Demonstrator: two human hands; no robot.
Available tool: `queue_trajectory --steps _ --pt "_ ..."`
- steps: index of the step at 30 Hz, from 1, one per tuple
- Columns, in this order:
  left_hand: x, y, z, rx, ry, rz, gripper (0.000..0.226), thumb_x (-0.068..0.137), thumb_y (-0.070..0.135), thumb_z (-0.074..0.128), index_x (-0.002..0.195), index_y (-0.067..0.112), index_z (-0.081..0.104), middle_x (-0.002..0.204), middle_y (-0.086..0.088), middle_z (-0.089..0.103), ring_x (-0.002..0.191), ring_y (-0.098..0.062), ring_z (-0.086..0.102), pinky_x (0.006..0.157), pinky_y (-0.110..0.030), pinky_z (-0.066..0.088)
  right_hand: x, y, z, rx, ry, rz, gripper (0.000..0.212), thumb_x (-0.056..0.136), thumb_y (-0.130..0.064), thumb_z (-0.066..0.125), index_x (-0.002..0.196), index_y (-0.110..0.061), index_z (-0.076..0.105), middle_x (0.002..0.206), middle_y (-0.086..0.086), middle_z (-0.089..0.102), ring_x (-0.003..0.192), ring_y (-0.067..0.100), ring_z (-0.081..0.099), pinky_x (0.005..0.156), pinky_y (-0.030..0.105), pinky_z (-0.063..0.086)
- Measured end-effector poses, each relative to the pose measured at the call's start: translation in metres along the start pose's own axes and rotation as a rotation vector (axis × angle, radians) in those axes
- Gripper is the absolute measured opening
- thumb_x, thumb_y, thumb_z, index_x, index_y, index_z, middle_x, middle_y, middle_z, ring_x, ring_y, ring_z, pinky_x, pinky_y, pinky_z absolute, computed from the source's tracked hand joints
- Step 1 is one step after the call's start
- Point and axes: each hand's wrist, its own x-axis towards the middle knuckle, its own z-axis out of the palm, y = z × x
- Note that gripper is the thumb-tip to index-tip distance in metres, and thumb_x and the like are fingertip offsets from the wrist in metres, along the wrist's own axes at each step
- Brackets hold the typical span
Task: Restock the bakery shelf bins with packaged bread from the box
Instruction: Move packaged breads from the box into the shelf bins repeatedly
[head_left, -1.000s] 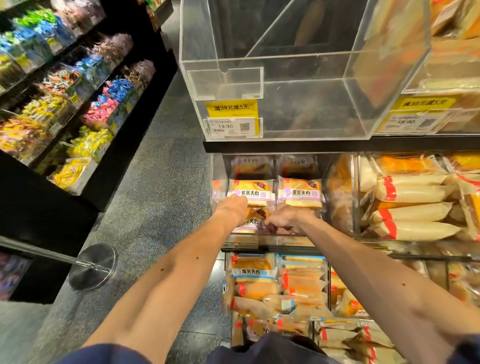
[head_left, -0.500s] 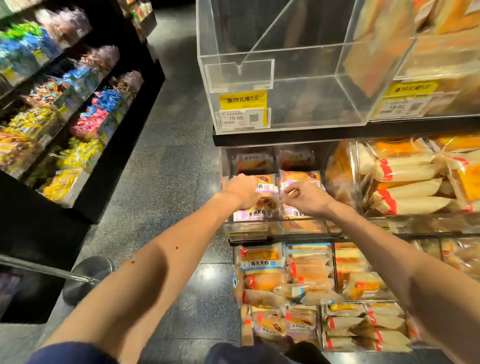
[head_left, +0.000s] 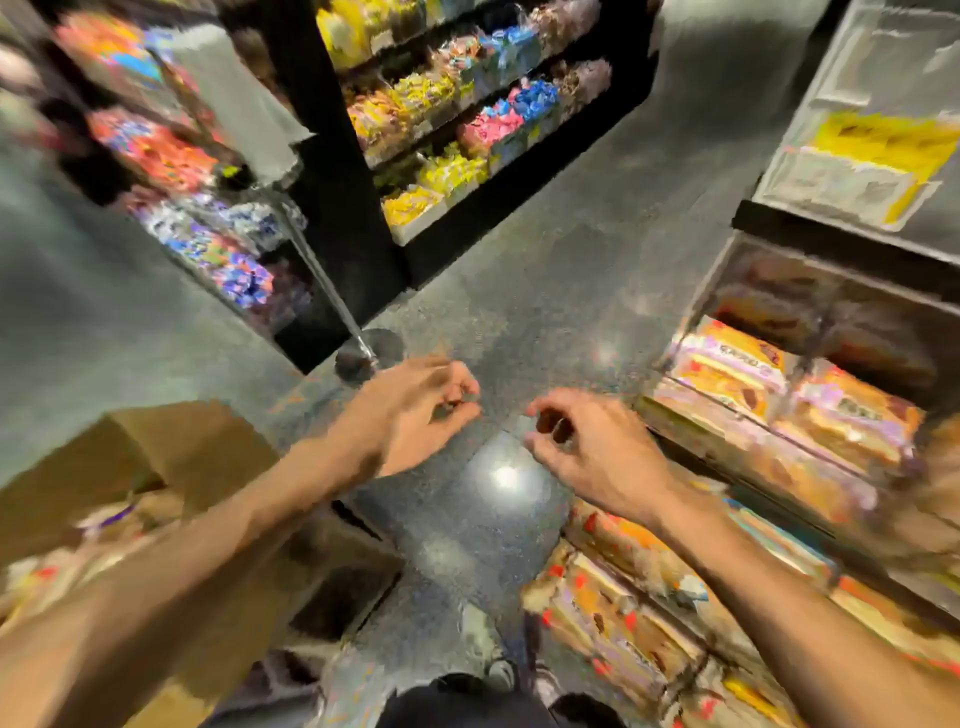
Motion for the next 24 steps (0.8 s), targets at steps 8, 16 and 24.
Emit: queue_trajectory --steps 8,16,24 --pt "-0.243 -0.118 -0.042 -0.055 0.043 -0.901 0.037 0.098 0.029 0.058 0.128 0.008 0.063 0.125 -0.007 0.062 0.11 -0.011 0.062 0.091 -0.022 0.043 0.053 -0.155 0.151 0.016 -0.408 -0.457 0.014 0.09 -0.031 0.065 0.1 -0.02 0.066 0.087 -0.008 0.063 0.084 0.019 0.063 0.077 0.037 0.051" --pt "-0.422 -0.242 -0.005 -0.119 0.261 -1.381 0.023 0.094 0.03 0.062 0.114 0.024 0.067 0.118 0.0 0.068 0.108 -0.02 0.063 0.093 -0.038 0.05 0.098 -0.282 0.294 -0.077 -0.709 -0.645 0.022 0.098 -0.036 0.058 0.117 -0.025 0.061 0.1 -0.015 0.055 0.09 0.002 0.052 0.075 0.015 0.041" --pt "-0.483 -0.352 0.035 -0.393 0.201 -1.589 0.034 0.093 0.032 0.062 0.124 0.018 0.063 0.122 -0.006 0.067 0.114 -0.025 0.061 0.095 -0.035 0.05 0.16 -0.35 0.45 -0.229 -0.921 -0.384 0.043 0.095 -0.039 0.061 0.13 -0.015 0.057 0.121 0.003 0.063 0.111 0.017 0.059 0.092 0.03 0.048"
